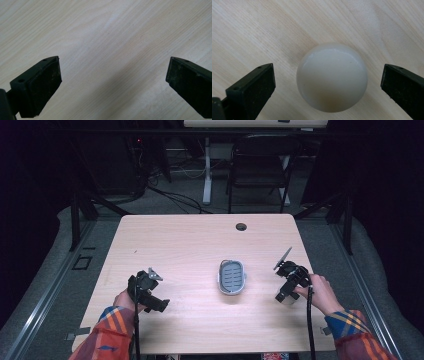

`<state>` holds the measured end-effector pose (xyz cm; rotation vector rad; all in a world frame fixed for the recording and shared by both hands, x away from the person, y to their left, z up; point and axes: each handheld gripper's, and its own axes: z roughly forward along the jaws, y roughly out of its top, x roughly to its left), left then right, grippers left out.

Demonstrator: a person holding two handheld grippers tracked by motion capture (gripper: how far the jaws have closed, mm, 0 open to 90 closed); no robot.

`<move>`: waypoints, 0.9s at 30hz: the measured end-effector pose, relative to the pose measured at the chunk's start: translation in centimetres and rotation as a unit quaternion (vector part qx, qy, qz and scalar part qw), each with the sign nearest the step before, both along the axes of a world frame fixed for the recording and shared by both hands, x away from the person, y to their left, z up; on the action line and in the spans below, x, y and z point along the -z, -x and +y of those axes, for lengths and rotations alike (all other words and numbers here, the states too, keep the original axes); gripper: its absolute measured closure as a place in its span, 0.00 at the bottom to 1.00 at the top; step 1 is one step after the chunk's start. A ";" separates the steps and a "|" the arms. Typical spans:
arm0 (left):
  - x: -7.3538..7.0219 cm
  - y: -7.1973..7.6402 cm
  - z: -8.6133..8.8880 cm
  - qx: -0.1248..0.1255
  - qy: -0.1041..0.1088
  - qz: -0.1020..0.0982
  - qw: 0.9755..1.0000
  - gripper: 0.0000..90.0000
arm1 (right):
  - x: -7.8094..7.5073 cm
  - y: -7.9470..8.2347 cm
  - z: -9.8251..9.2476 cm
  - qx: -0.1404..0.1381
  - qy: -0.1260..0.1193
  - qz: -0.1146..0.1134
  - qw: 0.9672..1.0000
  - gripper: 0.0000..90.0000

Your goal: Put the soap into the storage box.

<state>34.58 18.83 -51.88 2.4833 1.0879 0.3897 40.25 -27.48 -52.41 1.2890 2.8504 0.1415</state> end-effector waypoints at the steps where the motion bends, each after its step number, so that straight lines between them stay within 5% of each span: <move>1: 0.0 0.0 0.0 0.000 0.000 0.000 1.000 0.00 | 0.1 -0.2 0.0 -0.009 0.007 -0.001 1.000 0.00; 6: 0.0 0.0 0.0 0.000 0.000 0.000 1.000 0.00 | 0.4 -0.3 0.4 -0.027 0.015 -0.013 0.999 0.00; 15: 0.0 0.0 0.0 0.001 0.000 0.000 1.000 0.00 | 1.0 -0.9 0.7 -0.028 0.045 0.026 0.998 0.06; 18: 0.0 0.0 0.0 0.001 0.000 0.000 1.000 0.00 | 1.3 -0.8 0.7 -0.014 0.033 0.023 0.999 0.10; 27: 0.0 0.0 -0.1 0.000 -0.001 -0.003 1.000 0.00 | 1.3 -1.1 0.5 -0.017 0.051 0.033 0.998 0.21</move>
